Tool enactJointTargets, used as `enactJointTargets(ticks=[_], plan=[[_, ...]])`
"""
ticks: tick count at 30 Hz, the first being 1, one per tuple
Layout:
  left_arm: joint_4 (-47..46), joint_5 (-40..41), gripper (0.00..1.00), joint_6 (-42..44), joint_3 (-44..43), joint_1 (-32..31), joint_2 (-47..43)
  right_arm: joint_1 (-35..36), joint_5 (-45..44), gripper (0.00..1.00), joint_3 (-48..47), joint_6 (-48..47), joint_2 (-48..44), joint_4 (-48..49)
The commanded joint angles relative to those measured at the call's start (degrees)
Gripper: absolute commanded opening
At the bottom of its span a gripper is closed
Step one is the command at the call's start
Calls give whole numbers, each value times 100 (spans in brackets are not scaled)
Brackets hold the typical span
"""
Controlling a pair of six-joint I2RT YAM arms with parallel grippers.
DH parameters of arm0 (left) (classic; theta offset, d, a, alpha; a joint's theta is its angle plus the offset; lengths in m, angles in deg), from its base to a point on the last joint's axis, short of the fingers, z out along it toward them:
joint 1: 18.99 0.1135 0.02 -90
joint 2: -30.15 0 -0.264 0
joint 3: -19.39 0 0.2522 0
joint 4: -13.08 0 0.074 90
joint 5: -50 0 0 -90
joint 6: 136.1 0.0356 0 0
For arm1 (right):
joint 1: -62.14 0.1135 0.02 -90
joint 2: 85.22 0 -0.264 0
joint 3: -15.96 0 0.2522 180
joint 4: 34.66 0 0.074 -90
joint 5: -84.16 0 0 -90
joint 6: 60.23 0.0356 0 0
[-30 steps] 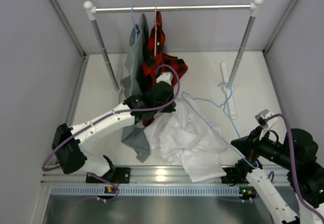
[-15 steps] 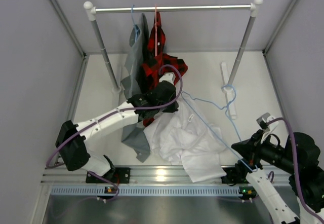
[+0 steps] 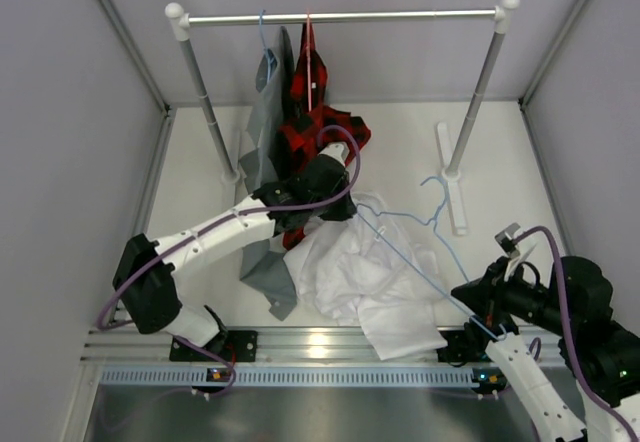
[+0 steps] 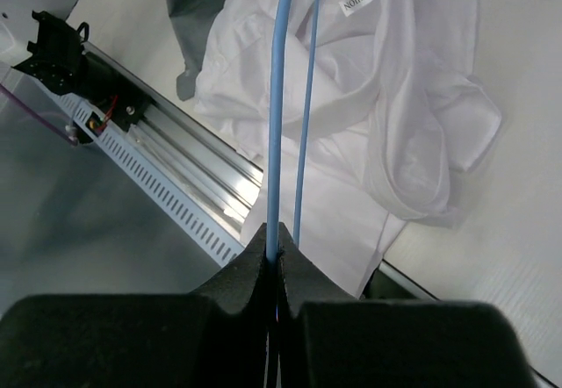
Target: Place the shirt on the hanger
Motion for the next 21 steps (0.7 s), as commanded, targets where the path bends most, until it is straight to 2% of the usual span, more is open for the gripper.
enactJointTargets(ticks=[1,4,7,10,13,18,20,21], plan=[[-493,-538,0,175,-89,-62,-313,69,413,0,231,151,155,756],[-554,-617,0,421,-115,-377,-489,69,746,0,477,230,260,1301],[-546,-1073,0,851,-256,-624,-621,69,1124,0,855,414,401,1838],[-441,-996,0,1151,-344,-1028,-840,78,811,0,1137,476,515,2253],[-90,-960,0,1388,-466,-1161,-1113,78,878,0,1348,476,542,2577],[892,-1452,0,2020,-1037,-1336,-1061,78,1644,0,1963,968,332,3990],[1123,-1330,0,2240,-1336,-1635,-1026,69,1417,0,2077,1029,156,4203],[1289,-1286,0,2302,-1450,-1871,-991,69,946,0,2078,1030,-106,4309]])
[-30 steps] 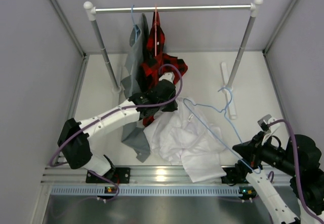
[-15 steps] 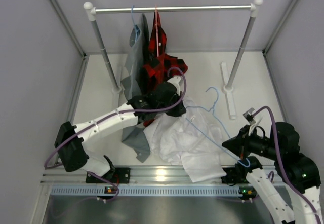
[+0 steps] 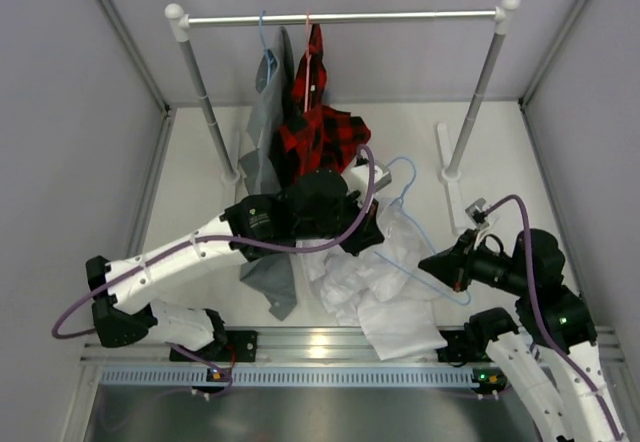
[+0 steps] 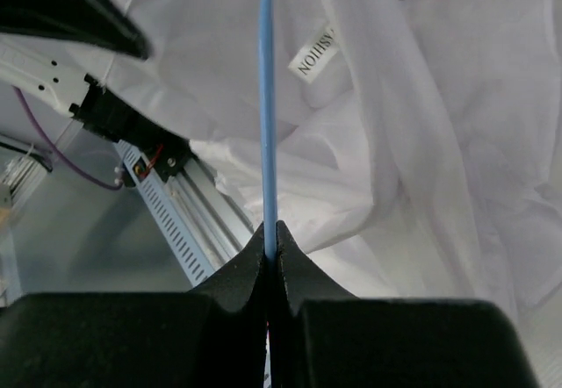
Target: Place the shirt on the hanger
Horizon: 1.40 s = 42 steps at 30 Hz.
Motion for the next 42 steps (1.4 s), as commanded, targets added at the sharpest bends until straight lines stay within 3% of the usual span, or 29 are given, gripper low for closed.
enactJointTargets(ticks=[1,4,5,8,14,16,20,22,28,32,33,36,39,42], plan=[[637,-70,0,578,-572,-587,-25,69,-550,0,30,236,-615,1330],[1040,430,0,745,-1257,-1017,186,69,-1648,0,-14,473,-1239,1410],[1155,727,0,824,-1659,-1106,265,69,-1565,0,-66,422,-1284,1401],[1542,1440,0,912,-2206,-1239,555,69,-240,0,-251,106,-978,1296],[1657,2839,0,903,-2717,-1274,792,78,579,0,-41,69,-1319,1864],[1657,2761,0,930,-2980,-1283,872,69,1053,0,169,262,-1460,2270],[1850,1193,0,1166,-3534,-1327,1196,78,932,0,363,578,-1452,2903],[2017,828,0,1263,-3736,-1484,1372,69,802,0,407,754,-1364,3255],[2167,748,0,1817,-3887,-1898,1251,69,213,0,495,1000,-1276,3922],[2167,1142,2,2159,-3913,-1889,1013,78,-51,0,627,1300,-1450,4354],[2167,1248,32,2230,-3948,-1898,978,78,-96,0,671,1352,-1521,4415],[2167,1766,71,2485,-4115,-1898,916,78,-175,0,777,1484,-1662,4793],[2150,1837,86,2792,-4352,-1898,793,78,-193,0,821,1502,-1741,4847],[2054,2118,86,3231,-4449,-1898,592,69,-123,0,865,1493,-1864,4829]])
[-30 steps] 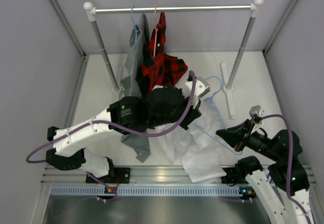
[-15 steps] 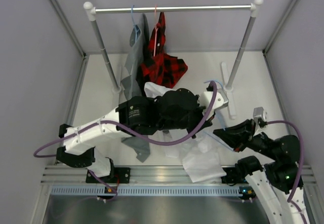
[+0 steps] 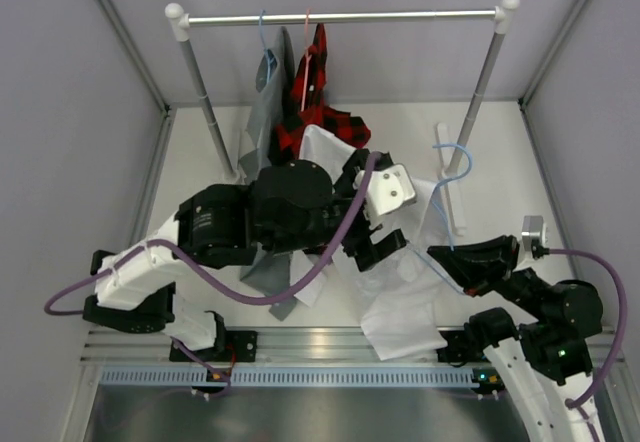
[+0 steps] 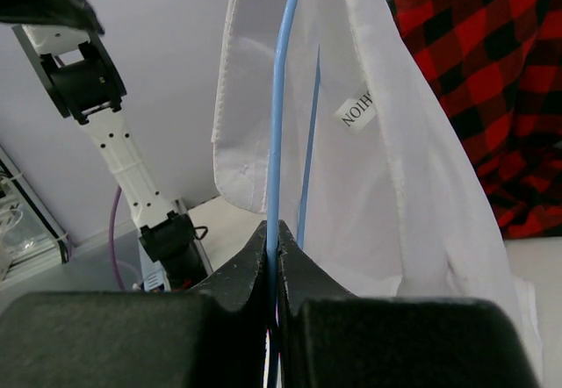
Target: Place the shirt on the hanger
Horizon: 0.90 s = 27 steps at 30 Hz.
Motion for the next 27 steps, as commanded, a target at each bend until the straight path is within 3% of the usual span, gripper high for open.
enactJointTargets(ticks=[1,4,8,11,12,15,18,23,27], plan=[[-250,510,86,723,-246,-36,-476,45,-98,0,-27,25,-199,792],[-838,677,82,1679,306,-36,-827,45,51,0,-44,-63,-252,608],[-1543,336,93,2595,984,-10,-1161,45,288,0,-115,-266,-296,151],[-1036,-943,94,2387,591,533,-996,45,455,0,-194,-371,-305,-139],[-773,-2097,94,2298,119,1031,-873,54,525,0,-272,-441,-287,-235],[-50,-3309,94,2069,-167,1588,-512,54,736,0,-457,-687,-208,-535],[83,-3427,94,1946,8,1739,-371,63,999,0,-615,-916,-103,-754],[170,-4839,85,1779,316,2432,-300,45,1403,0,-774,-1127,56,-878],[171,-5781,81,1823,624,2583,-371,45,1642,0,-853,-1302,240,-1018]])
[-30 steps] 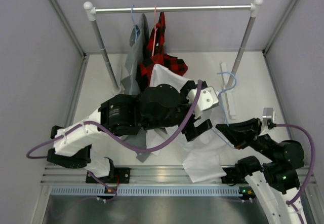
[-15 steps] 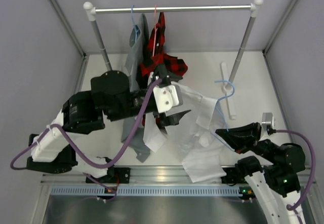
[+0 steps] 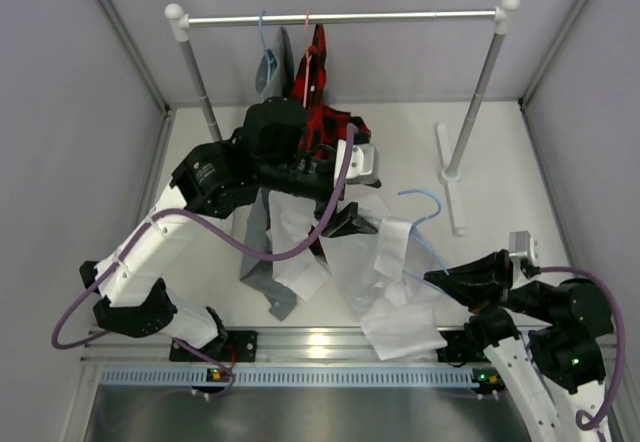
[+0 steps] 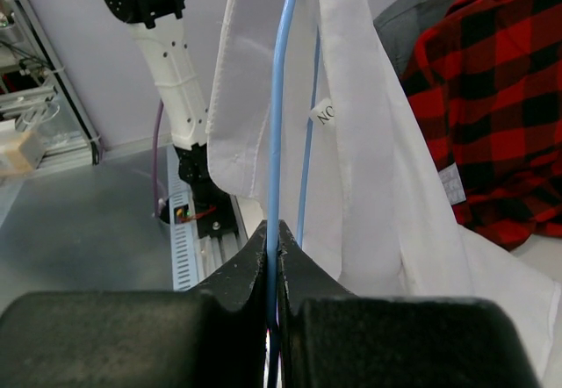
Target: Place the shirt on the hanger
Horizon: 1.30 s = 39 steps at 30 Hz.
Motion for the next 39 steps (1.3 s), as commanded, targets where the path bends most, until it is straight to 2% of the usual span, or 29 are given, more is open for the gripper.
enactJointTargets(ticks=[1,5,9,10,12,14,17,18,19,26,27,28,30,31,34,35,38,39], plan=[[53,-1349,81,-9,171,54,-143,45,394,0,-283,-350,238,-13],[53,-1850,76,-131,260,54,-21,45,587,0,-484,-656,448,-214],[52,-2132,76,-351,357,54,111,54,816,0,-739,-938,712,-417],[44,-2167,72,-360,374,54,120,54,825,0,-783,-991,809,-478],[52,-2124,60,-343,514,54,129,45,816,0,-854,-1070,888,-497],[53,-2010,39,-290,663,54,85,45,842,0,-898,-1097,959,-497],[53,-1896,20,-185,796,54,-11,54,808,0,-881,-1158,985,-514],[53,-1808,2,-124,866,54,-55,54,799,0,-872,-1167,985,-514],[53,-1746,0,-88,893,63,-125,54,764,0,-863,-1185,994,-532],[61,-1369,0,53,1034,63,-380,54,343,0,-915,-1229,1020,-733],[53,-1089,0,-17,999,63,-363,45,194,8,-968,-1246,1064,-847],[53,-904,0,-113,920,63,-354,45,-417,50,-1099,-1281,1082,-1014],[-87,-447,0,-482,875,63,-319,45,-1254,79,-1266,-1281,1039,-1652],[-184,208,0,-657,875,63,-302,54,-2163,93,-1406,-1142,1003,-1874],[-702,1265,0,-1361,1033,63,-407,54,-3703,95,-1618,-538,871,-2692],[-895,1948,0,-1684,1260,63,-468,54,-3910,94,-1610,-291,854,-2833],[-1624,2777,0,-2240,1691,63,-696,45,-3624,88,-1251,807,897,-2984],[-1983,2868,0,-2433,1806,63,-836,54,-3205,85,-797,1141,854,-2618]])
